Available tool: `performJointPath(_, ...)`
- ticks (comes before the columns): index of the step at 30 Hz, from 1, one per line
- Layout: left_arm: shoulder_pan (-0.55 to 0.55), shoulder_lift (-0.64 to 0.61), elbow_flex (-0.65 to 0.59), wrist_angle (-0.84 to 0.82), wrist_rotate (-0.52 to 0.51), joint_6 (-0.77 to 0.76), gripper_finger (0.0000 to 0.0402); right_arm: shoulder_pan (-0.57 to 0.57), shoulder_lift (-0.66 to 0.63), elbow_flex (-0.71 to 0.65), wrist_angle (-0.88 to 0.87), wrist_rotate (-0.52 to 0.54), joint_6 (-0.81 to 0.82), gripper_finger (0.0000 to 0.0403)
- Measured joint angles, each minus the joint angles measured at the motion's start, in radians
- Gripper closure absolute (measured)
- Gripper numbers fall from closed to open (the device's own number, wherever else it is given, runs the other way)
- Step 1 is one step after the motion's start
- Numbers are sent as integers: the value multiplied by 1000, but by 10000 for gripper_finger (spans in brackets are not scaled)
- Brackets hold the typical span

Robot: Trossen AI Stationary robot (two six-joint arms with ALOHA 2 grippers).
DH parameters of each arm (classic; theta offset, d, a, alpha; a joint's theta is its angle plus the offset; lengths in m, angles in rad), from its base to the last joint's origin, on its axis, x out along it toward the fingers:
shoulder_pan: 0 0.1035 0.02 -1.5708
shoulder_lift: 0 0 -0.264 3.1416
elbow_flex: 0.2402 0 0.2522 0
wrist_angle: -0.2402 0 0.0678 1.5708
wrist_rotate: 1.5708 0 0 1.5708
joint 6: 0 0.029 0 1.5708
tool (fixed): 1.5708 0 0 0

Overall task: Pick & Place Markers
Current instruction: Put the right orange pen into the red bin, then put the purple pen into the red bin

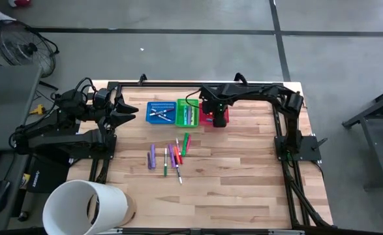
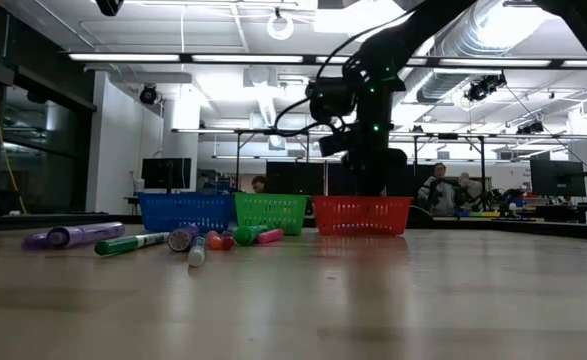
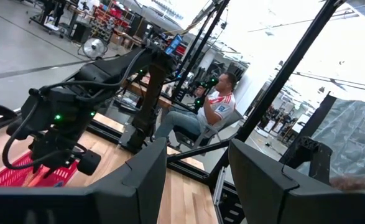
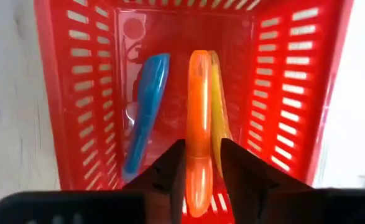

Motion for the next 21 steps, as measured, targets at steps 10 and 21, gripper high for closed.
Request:
performJointPath(10, 0, 0, 0, 0, -1, 0, 229, 20, 0, 0, 11, 13, 0, 290)
performJointPath(21, 0, 0, 0, -1, -26, -7, 229, 18, -27, 0, -19, 82, 24, 263)
